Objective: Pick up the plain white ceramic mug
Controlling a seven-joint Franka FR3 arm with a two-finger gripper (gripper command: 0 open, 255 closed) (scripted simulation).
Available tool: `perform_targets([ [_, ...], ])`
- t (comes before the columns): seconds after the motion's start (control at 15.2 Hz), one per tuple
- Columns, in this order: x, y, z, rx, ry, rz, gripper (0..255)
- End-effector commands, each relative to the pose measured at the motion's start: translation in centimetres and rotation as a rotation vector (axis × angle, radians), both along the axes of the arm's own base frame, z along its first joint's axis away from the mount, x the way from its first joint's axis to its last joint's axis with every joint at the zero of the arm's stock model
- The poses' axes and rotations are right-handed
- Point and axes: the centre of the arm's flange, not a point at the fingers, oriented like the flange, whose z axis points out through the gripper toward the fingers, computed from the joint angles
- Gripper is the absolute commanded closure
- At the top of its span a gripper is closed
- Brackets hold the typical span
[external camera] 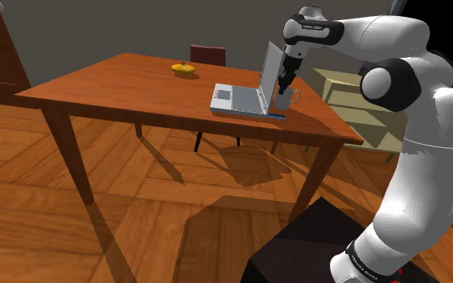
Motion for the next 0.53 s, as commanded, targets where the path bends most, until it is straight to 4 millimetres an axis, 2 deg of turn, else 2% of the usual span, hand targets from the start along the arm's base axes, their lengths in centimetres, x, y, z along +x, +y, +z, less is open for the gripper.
perform_targets([
  [0.0,0.0,0.0,0.0,0.000,0.001,0.000,255],
  [0.26,0.0,0.0,0.0,0.000,0.001,0.000,255],
  [0.46,0.0,0.0,1.6,0.000,0.001,0.000,255],
])
